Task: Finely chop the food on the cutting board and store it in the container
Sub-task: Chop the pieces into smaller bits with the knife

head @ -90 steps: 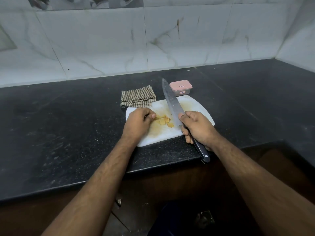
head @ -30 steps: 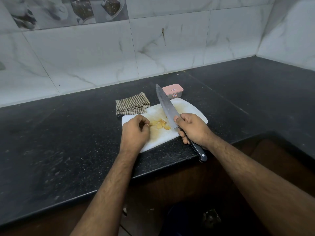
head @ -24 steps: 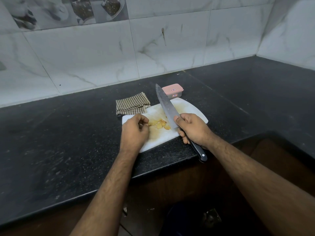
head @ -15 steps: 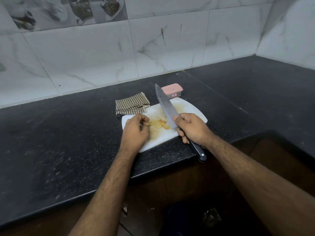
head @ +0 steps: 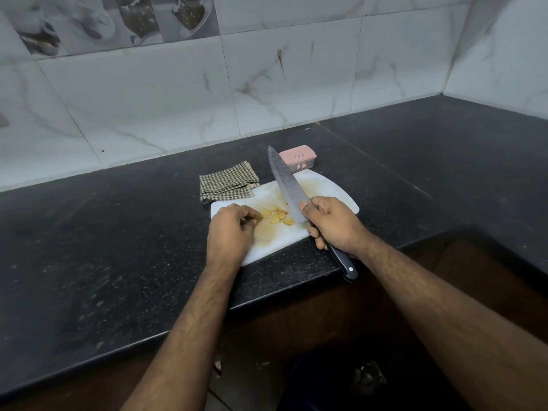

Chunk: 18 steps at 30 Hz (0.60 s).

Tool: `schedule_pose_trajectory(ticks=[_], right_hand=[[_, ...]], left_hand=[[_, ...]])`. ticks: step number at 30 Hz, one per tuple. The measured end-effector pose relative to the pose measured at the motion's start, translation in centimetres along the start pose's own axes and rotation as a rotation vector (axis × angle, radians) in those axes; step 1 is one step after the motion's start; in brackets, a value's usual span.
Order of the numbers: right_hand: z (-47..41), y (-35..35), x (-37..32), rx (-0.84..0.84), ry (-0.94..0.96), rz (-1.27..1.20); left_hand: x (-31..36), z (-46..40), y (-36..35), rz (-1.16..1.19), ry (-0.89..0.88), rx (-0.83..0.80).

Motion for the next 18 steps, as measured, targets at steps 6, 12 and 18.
schedule_pose_trajectory(ticks=[6,12,18], right_hand=[[0.0,0.0,0.0,0.003,0.0,0.0],[0.0,0.0,0.0,0.004,0.002,-0.004],[-0.2,0.1,0.2,0.005,-0.004,-0.004]], left_hand=[[-0.2,-0.2,-0.1,0.039,-0.01,0.018],[-0.1,-0.3,-0.6,-0.001,-0.022,-0.027],[0.9,0.2,-0.3,0.02,-0.071,-0.041]])
Point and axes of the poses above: each hand's wrist, its own z-axis away from the middle knuckle, its own y-axis out of the back of the hand, x = y × z, the point moved 9 cm from there along -z, towards the middle knuckle, and after that the axes turned 14 degrees about -z, right-handed, at the moved point
